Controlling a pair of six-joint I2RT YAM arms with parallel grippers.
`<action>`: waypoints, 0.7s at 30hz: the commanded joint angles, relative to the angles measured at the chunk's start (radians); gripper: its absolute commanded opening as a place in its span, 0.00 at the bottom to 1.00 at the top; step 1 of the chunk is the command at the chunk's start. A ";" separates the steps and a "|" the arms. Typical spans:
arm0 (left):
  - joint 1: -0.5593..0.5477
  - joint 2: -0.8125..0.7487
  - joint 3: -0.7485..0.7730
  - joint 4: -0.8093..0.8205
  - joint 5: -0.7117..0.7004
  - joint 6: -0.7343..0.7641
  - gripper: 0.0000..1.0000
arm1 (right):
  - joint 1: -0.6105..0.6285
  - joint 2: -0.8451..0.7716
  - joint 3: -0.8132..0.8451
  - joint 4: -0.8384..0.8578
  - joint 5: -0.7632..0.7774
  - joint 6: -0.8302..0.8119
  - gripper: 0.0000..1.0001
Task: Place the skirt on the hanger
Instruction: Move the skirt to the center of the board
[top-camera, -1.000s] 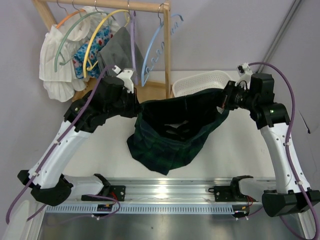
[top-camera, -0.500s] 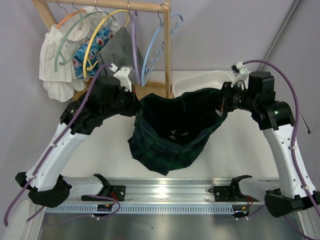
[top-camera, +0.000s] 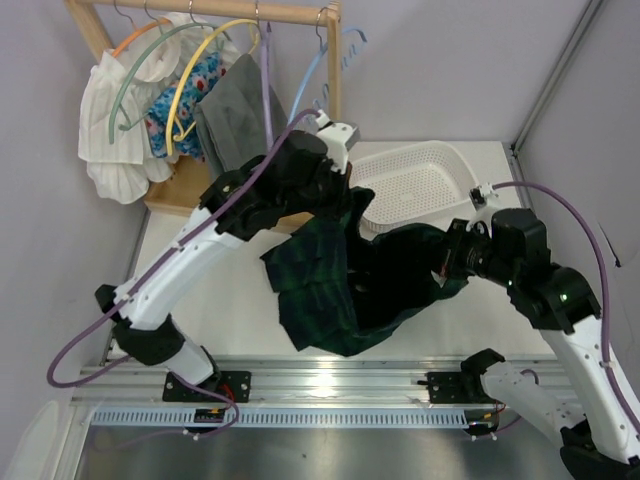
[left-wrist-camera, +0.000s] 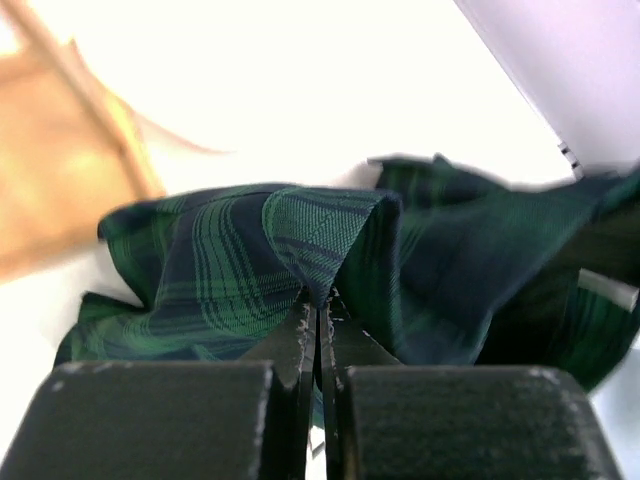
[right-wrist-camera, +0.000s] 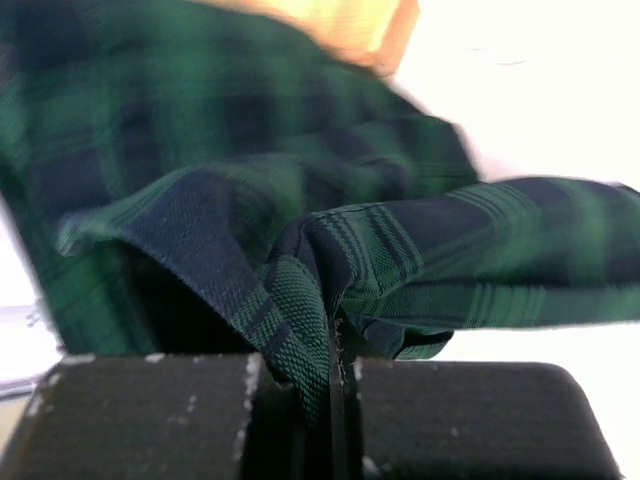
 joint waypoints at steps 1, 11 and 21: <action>-0.032 0.085 0.211 0.037 0.019 0.093 0.01 | 0.104 -0.097 -0.004 0.095 0.105 0.147 0.00; 0.028 0.302 0.199 0.129 0.214 0.184 0.00 | 0.232 -0.202 -0.360 0.079 0.310 0.235 0.09; 0.041 0.268 -0.112 0.256 0.254 0.280 0.00 | 0.207 -0.058 -0.186 -0.050 0.445 -0.007 0.99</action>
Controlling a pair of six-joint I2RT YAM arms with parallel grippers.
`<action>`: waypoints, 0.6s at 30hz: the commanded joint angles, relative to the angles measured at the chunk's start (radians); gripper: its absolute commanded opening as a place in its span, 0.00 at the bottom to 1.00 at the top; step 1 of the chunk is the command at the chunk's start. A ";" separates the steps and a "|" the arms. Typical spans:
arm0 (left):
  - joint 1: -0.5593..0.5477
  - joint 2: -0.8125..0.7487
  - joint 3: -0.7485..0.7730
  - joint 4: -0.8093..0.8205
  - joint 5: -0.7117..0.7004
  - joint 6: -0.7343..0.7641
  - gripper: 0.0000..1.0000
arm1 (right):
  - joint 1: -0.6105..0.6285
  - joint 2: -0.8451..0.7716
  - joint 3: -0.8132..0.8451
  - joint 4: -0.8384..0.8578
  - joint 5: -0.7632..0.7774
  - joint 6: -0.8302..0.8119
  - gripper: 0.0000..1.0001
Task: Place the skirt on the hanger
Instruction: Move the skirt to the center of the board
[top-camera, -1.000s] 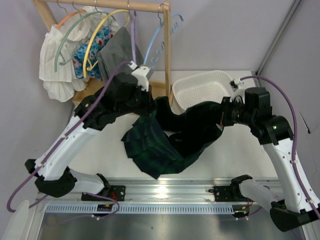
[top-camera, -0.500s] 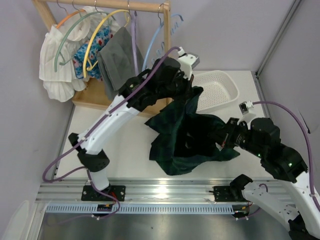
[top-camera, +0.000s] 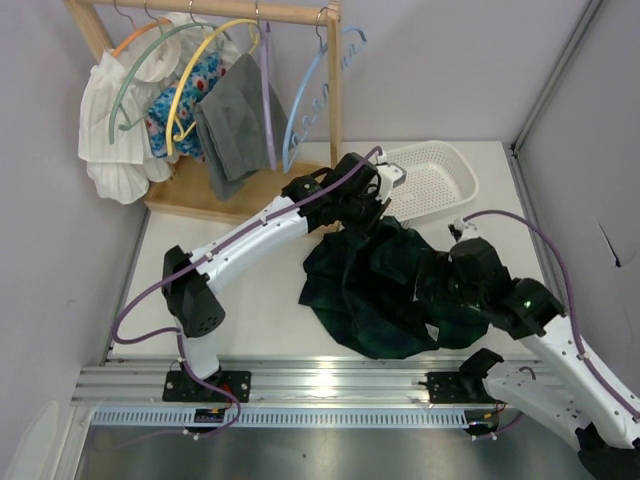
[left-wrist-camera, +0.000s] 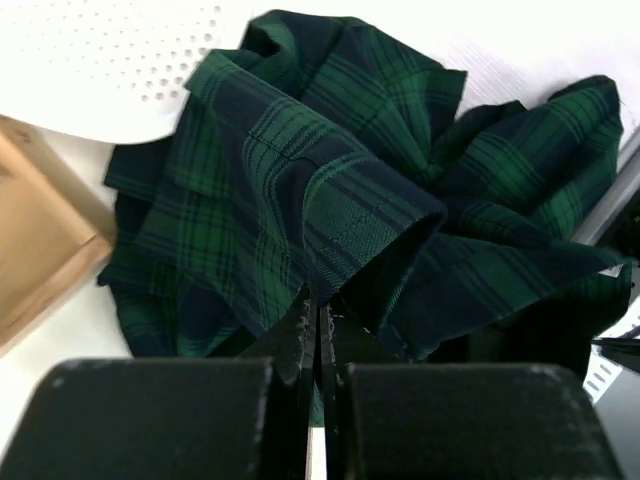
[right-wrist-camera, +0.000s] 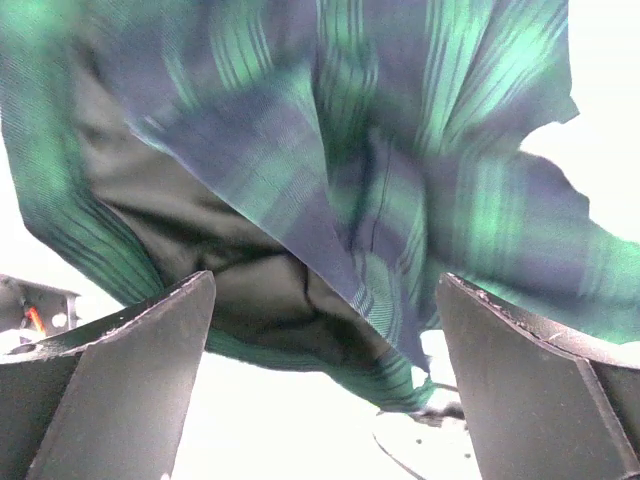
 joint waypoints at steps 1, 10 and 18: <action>0.006 -0.033 -0.030 0.107 0.079 0.033 0.00 | -0.014 0.060 0.229 -0.042 0.123 -0.173 0.99; 0.025 -0.051 -0.120 0.181 0.134 0.002 0.00 | 0.020 0.059 0.109 0.289 -0.049 -0.392 0.99; 0.034 -0.096 -0.185 0.210 0.149 -0.014 0.00 | 0.054 0.116 -0.014 0.415 -0.020 -0.440 0.96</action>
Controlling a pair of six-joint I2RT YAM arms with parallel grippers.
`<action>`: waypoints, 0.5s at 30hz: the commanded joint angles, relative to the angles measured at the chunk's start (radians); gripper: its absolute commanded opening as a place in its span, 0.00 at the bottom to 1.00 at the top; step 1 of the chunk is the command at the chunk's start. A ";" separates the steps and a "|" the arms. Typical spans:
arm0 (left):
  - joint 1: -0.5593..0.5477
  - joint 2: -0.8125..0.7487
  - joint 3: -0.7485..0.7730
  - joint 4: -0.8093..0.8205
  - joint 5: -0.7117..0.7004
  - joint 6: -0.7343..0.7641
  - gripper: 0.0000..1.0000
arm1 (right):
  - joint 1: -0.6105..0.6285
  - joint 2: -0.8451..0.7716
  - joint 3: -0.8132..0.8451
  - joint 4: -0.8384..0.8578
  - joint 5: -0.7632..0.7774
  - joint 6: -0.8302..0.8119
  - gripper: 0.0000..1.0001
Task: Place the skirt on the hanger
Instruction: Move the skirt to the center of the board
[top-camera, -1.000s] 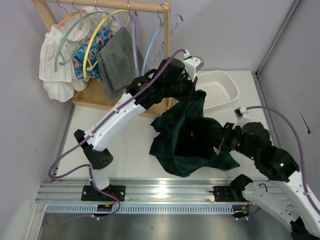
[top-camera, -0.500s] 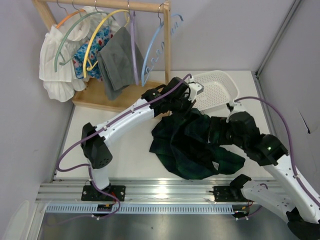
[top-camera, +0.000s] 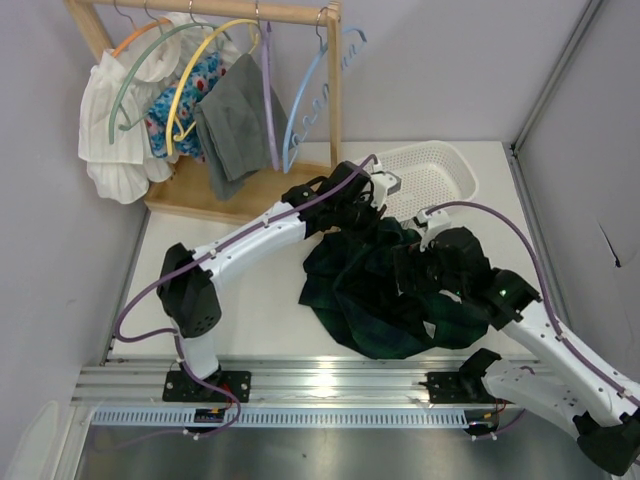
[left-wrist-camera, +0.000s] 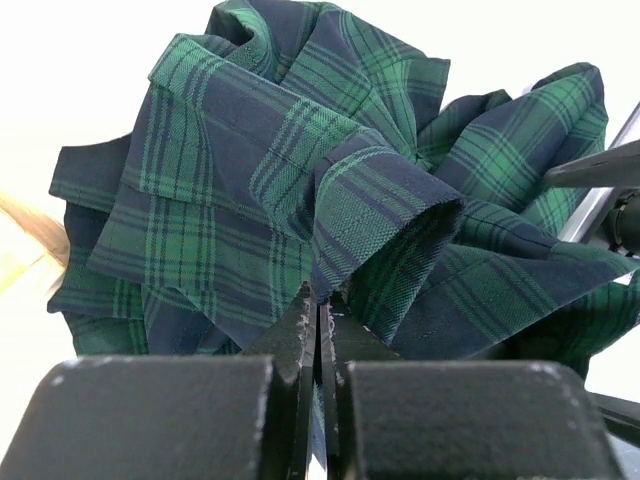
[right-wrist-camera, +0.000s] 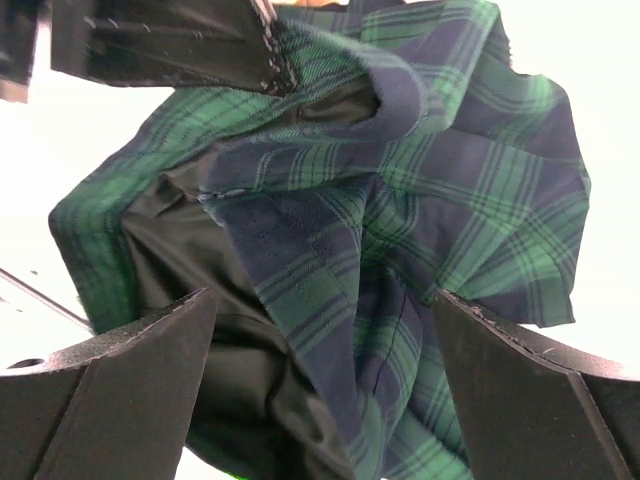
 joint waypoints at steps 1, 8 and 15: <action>0.006 -0.082 -0.012 0.048 0.025 -0.017 0.00 | 0.015 0.008 -0.042 0.149 -0.004 -0.057 0.96; 0.022 -0.096 -0.015 0.039 0.023 -0.032 0.00 | 0.031 0.152 -0.061 0.281 -0.042 -0.040 0.87; 0.042 -0.116 -0.036 0.040 0.031 -0.041 0.00 | 0.083 0.271 -0.081 0.358 0.065 -0.032 0.81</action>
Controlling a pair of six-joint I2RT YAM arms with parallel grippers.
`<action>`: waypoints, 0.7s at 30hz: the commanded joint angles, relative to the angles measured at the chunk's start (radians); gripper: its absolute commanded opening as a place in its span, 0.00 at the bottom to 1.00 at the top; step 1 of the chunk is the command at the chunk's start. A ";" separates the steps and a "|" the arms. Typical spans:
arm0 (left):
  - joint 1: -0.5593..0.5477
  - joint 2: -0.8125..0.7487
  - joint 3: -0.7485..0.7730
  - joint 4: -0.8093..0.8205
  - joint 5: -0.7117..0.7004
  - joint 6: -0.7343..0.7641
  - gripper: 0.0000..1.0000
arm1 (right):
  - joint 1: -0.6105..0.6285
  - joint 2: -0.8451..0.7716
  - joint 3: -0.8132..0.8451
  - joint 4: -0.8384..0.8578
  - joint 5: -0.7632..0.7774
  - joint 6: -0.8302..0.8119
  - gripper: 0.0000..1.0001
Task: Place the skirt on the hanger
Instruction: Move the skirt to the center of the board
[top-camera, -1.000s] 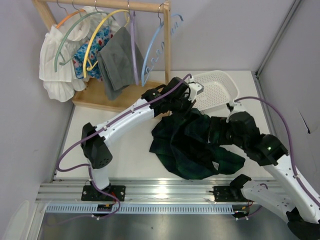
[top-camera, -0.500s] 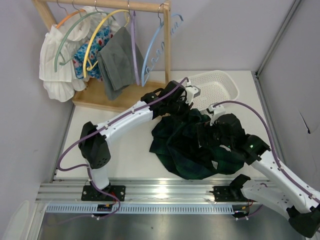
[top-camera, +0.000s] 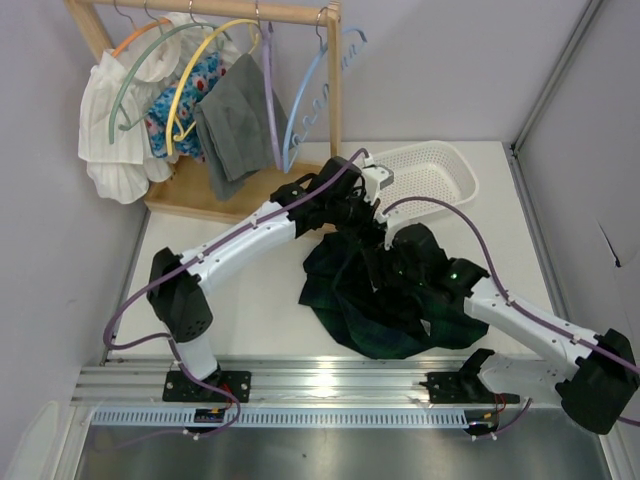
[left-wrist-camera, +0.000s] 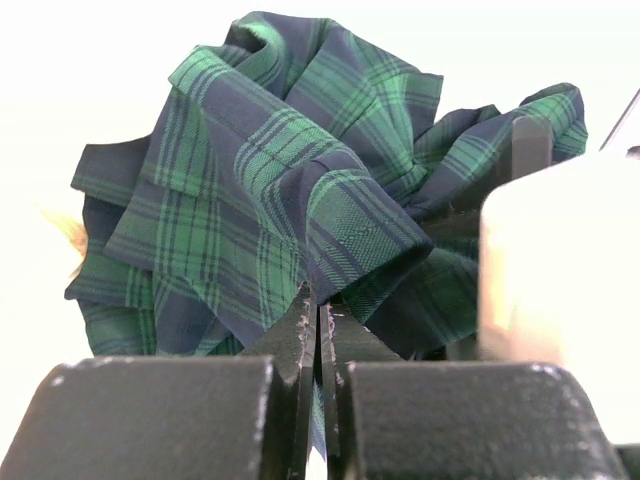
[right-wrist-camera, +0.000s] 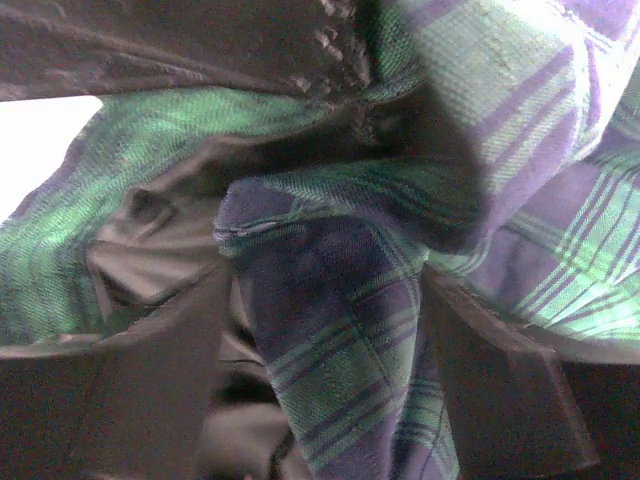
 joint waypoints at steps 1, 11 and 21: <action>0.022 -0.063 -0.018 0.032 0.024 -0.026 0.00 | 0.014 0.023 -0.010 0.079 0.119 0.010 0.64; 0.042 -0.094 -0.048 0.032 0.009 -0.020 0.00 | -0.110 -0.116 -0.033 -0.016 0.261 0.090 0.00; 0.045 -0.147 -0.099 0.020 -0.041 -0.015 0.01 | -0.442 -0.321 -0.006 -0.220 0.238 0.228 0.00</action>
